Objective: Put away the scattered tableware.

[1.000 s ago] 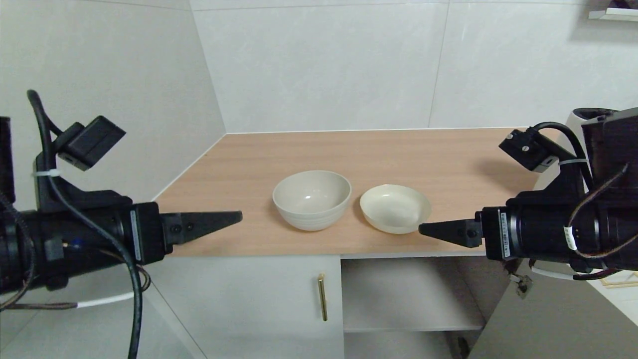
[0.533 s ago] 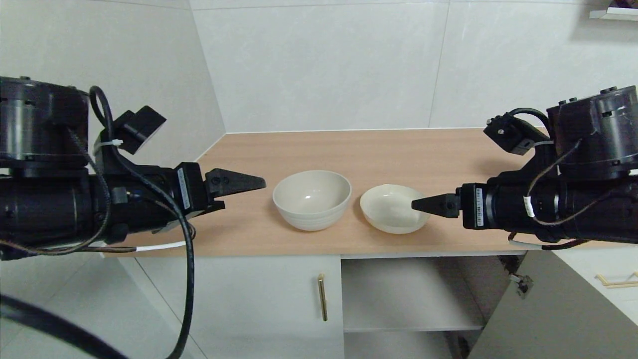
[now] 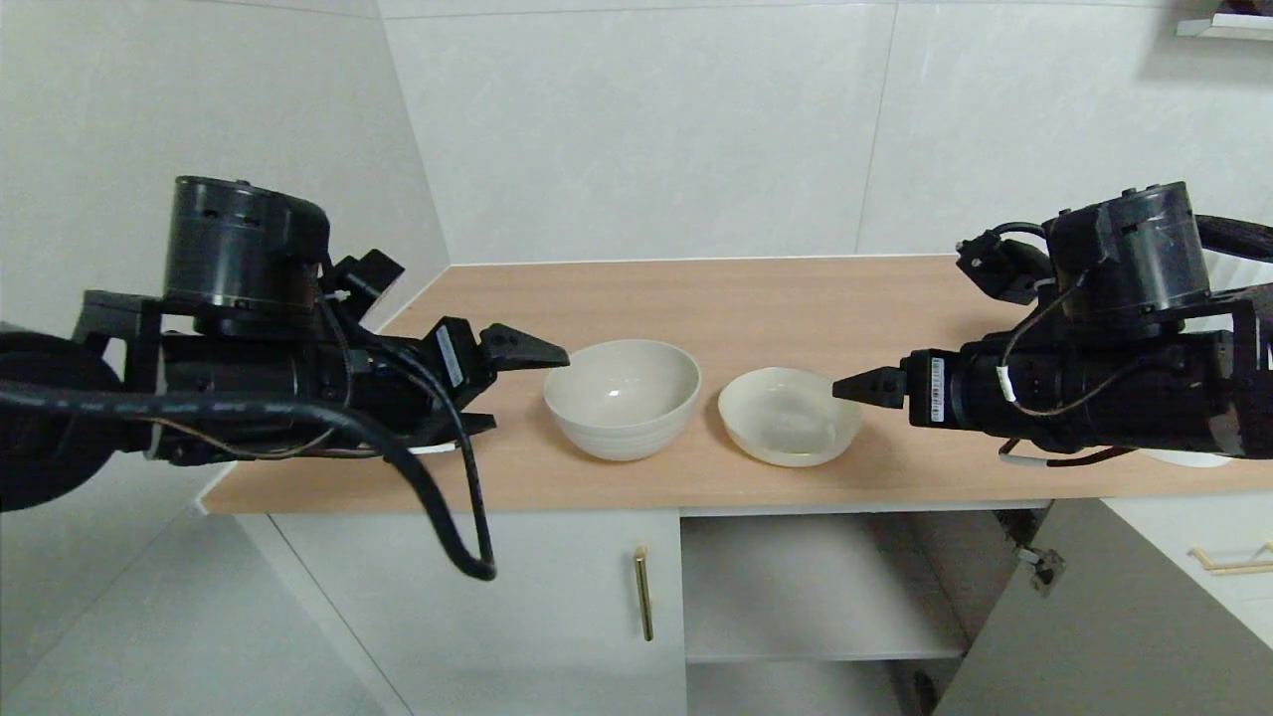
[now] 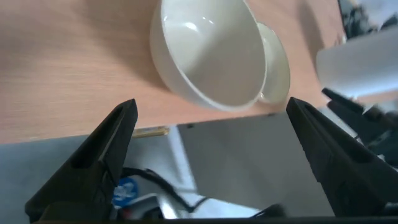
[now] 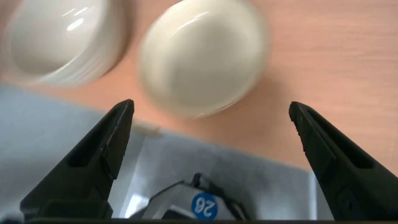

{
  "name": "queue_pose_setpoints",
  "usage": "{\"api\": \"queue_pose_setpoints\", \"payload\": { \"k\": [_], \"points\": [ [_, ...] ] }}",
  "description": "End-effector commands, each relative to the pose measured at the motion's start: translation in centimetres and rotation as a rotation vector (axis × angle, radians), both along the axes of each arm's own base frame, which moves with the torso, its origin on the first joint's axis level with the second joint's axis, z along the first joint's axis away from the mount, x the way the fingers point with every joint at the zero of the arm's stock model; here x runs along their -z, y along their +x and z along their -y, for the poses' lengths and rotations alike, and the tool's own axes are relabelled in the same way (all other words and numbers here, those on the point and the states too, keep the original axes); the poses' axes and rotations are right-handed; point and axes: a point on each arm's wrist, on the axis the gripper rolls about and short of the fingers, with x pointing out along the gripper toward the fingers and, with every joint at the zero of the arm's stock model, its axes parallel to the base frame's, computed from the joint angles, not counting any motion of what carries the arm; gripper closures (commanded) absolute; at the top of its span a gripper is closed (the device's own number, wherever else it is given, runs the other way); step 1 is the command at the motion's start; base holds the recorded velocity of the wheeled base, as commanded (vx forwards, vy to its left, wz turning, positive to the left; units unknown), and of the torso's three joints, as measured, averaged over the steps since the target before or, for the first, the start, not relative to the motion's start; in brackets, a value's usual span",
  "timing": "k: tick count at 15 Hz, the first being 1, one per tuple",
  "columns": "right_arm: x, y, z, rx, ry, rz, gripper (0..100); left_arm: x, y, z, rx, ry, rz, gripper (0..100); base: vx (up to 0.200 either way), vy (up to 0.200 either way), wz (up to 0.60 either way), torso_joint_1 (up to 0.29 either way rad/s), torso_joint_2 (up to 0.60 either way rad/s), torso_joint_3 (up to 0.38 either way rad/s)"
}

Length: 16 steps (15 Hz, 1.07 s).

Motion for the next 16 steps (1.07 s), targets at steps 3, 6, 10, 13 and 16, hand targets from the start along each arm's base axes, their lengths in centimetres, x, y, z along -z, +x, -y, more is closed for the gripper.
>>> {"api": "queue_pose_setpoints", "payload": {
  "k": [3,6,10,13,16],
  "points": [
    [0.9,1.0,-0.1,0.028,-0.010,-0.012,0,1.6,3.1,1.4,-0.082,-0.013,-0.073,0,0.000,0.000,0.00,0.000,0.00,0.000],
    [1.3,1.0,-0.1,0.026,-0.011,-0.020,0,2.8,4.4,1.9,-0.123,0.007,-0.100,0,0.000,0.000,0.00,0.000,0.00,0.000],
    [1.3,1.1,-0.2,0.027,0.000,0.005,0,3.8,5.1,2.1,-0.129,0.012,-0.126,0,0.000,0.000,0.00,0.000,0.00,0.000],
    [1.5,1.3,-0.3,0.029,-0.005,-0.001,0,3.8,5.0,2.1,-0.130,0.011,-0.126,100,0.000,0.000,0.00,0.000,0.00,0.000],
    [1.3,1.2,-0.3,0.029,-0.003,0.005,0,3.6,5.0,2.1,-0.130,0.009,-0.123,100,0.000,0.000,0.00,0.000,0.00,0.000]
  ]
}}
